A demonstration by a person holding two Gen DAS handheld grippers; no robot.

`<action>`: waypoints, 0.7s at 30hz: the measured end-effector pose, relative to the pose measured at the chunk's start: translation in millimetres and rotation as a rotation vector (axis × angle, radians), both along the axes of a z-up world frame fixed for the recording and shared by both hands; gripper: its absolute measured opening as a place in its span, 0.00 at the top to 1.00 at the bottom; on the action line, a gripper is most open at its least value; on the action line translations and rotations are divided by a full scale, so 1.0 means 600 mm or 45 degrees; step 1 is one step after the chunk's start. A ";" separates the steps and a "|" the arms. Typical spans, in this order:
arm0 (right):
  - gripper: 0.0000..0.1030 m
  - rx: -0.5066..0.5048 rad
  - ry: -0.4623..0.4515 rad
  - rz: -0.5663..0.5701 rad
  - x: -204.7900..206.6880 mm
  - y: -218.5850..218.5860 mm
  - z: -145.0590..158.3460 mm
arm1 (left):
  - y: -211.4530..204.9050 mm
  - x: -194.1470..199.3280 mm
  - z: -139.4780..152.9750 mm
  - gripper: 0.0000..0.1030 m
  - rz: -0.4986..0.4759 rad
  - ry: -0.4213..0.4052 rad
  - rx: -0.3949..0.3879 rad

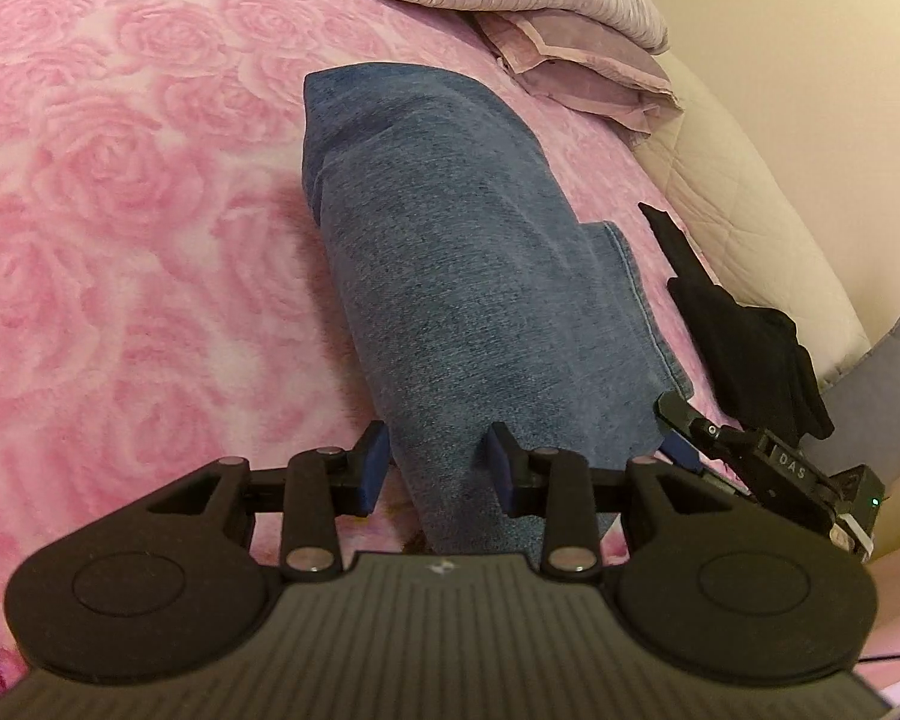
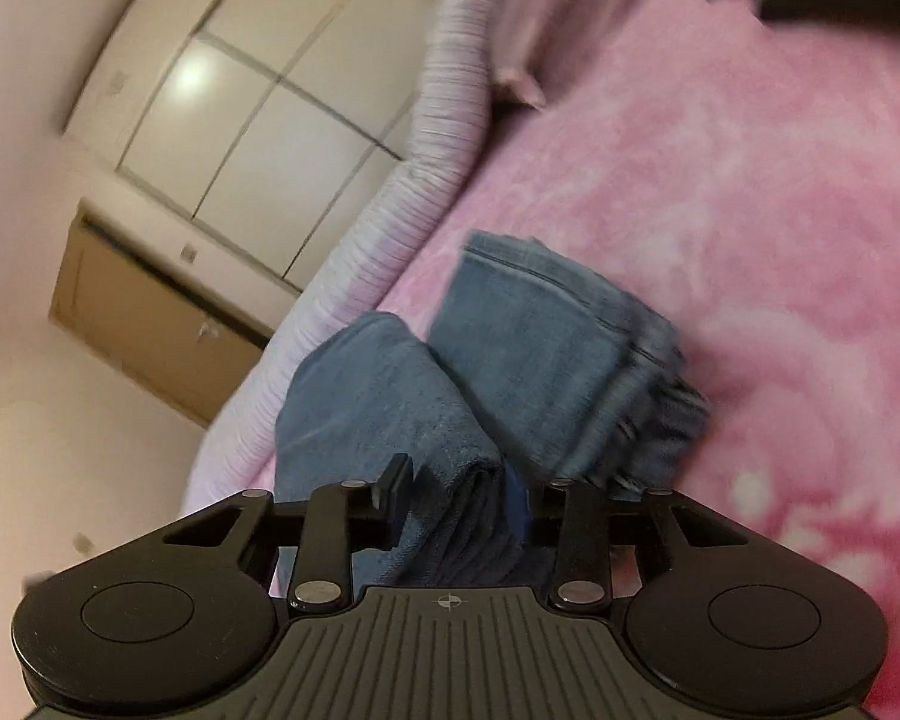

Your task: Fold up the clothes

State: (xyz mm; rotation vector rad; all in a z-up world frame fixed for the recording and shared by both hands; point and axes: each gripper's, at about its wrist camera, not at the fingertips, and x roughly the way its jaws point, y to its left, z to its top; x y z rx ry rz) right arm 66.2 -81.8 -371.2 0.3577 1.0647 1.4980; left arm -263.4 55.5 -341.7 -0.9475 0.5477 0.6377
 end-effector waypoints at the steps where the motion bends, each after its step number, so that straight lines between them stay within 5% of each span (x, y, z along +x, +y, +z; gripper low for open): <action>1: 0.64 -0.014 0.029 -0.013 -0.001 0.004 -0.005 | 0.000 0.001 0.000 0.71 0.000 0.002 0.001; 3: 0.64 -0.045 0.149 -0.045 0.002 0.011 -0.023 | 0.000 0.002 -0.001 0.71 0.002 0.002 -0.004; 5: 0.82 -0.055 0.192 -0.075 0.000 0.015 -0.029 | 0.000 0.004 0.000 0.71 0.006 0.006 -0.002; 13: 0.89 0.162 -0.226 -0.212 -0.014 -0.035 0.097 | 0.003 0.020 0.029 0.71 -0.027 -0.006 0.088; 18: 0.89 -0.131 -0.044 -0.326 0.050 -0.045 0.010 | 0.005 0.051 0.011 0.71 -0.080 -0.004 0.055; 21: 0.88 -0.105 -0.021 -0.367 0.046 -0.054 0.005 | -0.001 0.060 -0.001 0.71 -0.102 0.007 0.031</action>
